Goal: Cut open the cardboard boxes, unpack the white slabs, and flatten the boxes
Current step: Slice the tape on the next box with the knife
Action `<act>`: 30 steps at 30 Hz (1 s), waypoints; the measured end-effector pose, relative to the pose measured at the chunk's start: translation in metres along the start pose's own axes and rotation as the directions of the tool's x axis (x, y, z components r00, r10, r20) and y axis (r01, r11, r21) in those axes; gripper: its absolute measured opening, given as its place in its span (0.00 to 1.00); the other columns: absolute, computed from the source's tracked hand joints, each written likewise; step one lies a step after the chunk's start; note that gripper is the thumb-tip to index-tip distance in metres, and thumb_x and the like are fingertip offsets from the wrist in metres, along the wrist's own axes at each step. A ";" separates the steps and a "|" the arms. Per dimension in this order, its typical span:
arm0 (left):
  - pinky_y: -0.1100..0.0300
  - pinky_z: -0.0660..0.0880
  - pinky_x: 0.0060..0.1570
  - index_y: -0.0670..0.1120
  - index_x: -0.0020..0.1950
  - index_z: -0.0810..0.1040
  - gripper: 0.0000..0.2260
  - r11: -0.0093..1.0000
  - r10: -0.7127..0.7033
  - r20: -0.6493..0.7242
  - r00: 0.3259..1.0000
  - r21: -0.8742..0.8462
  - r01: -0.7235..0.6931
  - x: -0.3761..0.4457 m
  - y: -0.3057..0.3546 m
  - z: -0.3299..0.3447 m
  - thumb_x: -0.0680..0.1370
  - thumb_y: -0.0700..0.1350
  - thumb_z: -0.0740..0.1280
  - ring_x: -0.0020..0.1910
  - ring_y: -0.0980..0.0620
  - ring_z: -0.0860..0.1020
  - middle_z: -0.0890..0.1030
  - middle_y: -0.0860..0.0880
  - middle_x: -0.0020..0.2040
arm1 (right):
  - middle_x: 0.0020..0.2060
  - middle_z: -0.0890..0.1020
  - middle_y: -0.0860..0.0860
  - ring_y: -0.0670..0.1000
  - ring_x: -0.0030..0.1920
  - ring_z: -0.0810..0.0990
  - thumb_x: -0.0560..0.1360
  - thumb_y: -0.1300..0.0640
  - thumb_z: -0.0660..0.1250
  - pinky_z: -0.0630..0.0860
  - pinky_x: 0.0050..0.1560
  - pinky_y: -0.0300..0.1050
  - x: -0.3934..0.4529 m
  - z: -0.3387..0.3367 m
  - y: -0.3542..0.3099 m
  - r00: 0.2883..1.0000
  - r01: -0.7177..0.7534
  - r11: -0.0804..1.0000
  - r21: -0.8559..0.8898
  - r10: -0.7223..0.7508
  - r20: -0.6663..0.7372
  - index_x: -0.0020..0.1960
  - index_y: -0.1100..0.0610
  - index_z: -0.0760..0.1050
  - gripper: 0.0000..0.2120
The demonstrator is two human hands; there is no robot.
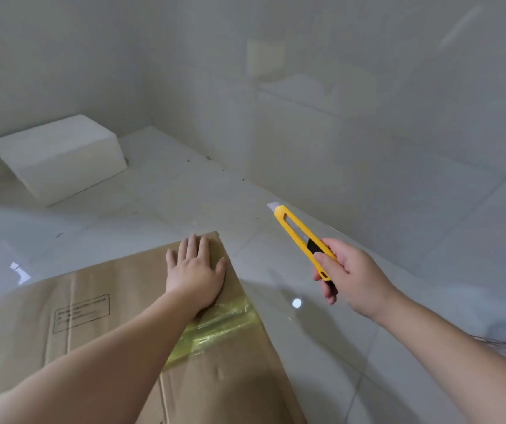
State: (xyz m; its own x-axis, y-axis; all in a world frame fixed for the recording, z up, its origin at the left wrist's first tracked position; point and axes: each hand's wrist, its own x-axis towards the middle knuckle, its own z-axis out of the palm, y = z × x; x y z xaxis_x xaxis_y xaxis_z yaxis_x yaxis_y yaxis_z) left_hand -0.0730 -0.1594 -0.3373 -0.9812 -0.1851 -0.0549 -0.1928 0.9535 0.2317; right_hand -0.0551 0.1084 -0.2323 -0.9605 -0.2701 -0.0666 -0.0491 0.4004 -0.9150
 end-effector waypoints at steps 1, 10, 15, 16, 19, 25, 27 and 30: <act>0.45 0.43 0.73 0.48 0.76 0.53 0.30 1.000 0.021 -0.009 1.000 -0.017 -0.022 -0.006 0.002 -0.002 0.78 0.62 0.45 0.77 0.49 0.45 0.51 0.48 0.78 | 0.31 0.77 0.51 0.50 0.25 0.73 0.81 0.60 0.57 0.73 0.25 0.44 0.004 0.000 -0.001 0.998 0.026 0.999 -0.018 -0.027 -0.050 0.49 0.53 0.75 0.08; 0.51 0.46 0.74 0.51 0.74 0.60 0.26 0.931 0.364 -0.004 0.931 0.038 -0.364 -0.097 0.022 -0.013 0.79 0.60 0.52 0.75 0.51 0.52 0.58 0.51 0.76 | 0.25 0.76 0.49 0.48 0.22 0.67 0.79 0.53 0.62 0.65 0.24 0.39 0.003 -0.015 0.033 0.981 -0.001 1.000 0.003 0.002 -0.195 0.40 0.56 0.76 0.12; 0.49 0.38 0.74 0.53 0.77 0.51 0.39 0.870 0.441 0.201 0.875 0.143 -0.472 -0.143 0.024 -0.017 0.72 0.73 0.48 0.76 0.49 0.41 0.47 0.47 0.78 | 0.25 0.77 0.50 0.50 0.23 0.68 0.79 0.51 0.63 0.66 0.24 0.39 0.005 -0.001 0.051 0.994 -0.045 0.999 0.024 0.047 -0.100 0.41 0.57 0.77 0.12; 0.47 0.36 0.73 0.53 0.77 0.49 0.42 0.858 0.452 0.233 0.861 0.151 -0.491 -0.151 0.024 -0.018 0.70 0.75 0.48 0.76 0.48 0.39 0.45 0.47 0.78 | 0.25 0.78 0.50 0.50 0.23 0.69 0.79 0.51 0.63 0.67 0.25 0.39 0.004 0.004 0.053 0.996 -0.058 0.998 0.025 0.059 -0.066 0.42 0.56 0.77 0.11; 0.44 0.33 0.72 0.54 0.77 0.48 0.46 0.769 0.561 0.308 0.769 0.150 -0.621 -0.172 0.032 -0.016 0.66 0.77 0.53 0.76 0.49 0.37 0.44 0.48 0.78 | 0.32 0.80 0.54 0.52 0.28 0.75 0.80 0.57 0.62 0.72 0.30 0.45 0.000 0.021 0.054 0.992 -0.115 0.992 0.055 0.112 0.062 0.45 0.57 0.74 0.06; 0.33 0.34 0.67 0.55 0.75 0.50 0.41 0.743 0.599 0.346 0.722 0.096 -0.663 -0.192 0.051 -0.001 0.68 0.68 0.62 0.75 0.48 0.34 0.48 0.49 0.78 | 0.40 0.80 0.55 0.51 0.30 0.74 0.80 0.63 0.57 0.72 0.31 0.44 -0.006 0.035 0.057 0.967 -0.144 0.986 -0.078 0.157 0.199 0.56 0.59 0.69 0.06; 0.32 0.36 0.68 0.55 0.74 0.53 0.41 0.741 0.605 0.352 0.714 0.079 -0.667 -0.189 0.050 -0.006 0.67 0.67 0.65 0.76 0.47 0.38 0.52 0.49 0.76 | 0.37 0.78 0.54 0.51 0.29 0.73 0.80 0.62 0.57 0.70 0.28 0.40 -0.006 0.036 0.055 0.968 -0.143 0.988 -0.062 0.153 0.201 0.58 0.56 0.71 0.09; 0.33 0.36 0.68 0.55 0.73 0.56 0.39 0.720 0.624 0.361 0.693 0.078 -0.689 -0.187 0.035 -0.014 0.66 0.67 0.66 0.76 0.46 0.41 0.56 0.50 0.74 | 0.33 0.78 0.54 0.52 0.27 0.71 0.80 0.60 0.58 0.67 0.24 0.34 -0.003 0.041 0.052 0.970 -0.140 0.989 -0.040 0.145 0.194 0.57 0.55 0.75 0.10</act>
State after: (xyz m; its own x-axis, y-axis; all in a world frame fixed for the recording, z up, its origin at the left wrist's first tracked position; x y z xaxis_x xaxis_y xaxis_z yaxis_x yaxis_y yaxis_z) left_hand 0.1037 -0.0948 -0.3057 -0.7968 0.5525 -0.2445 0.5381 0.8330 0.1286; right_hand -0.0435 0.0942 -0.2957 -0.8862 -0.3735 -0.2742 0.0746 0.4691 -0.8800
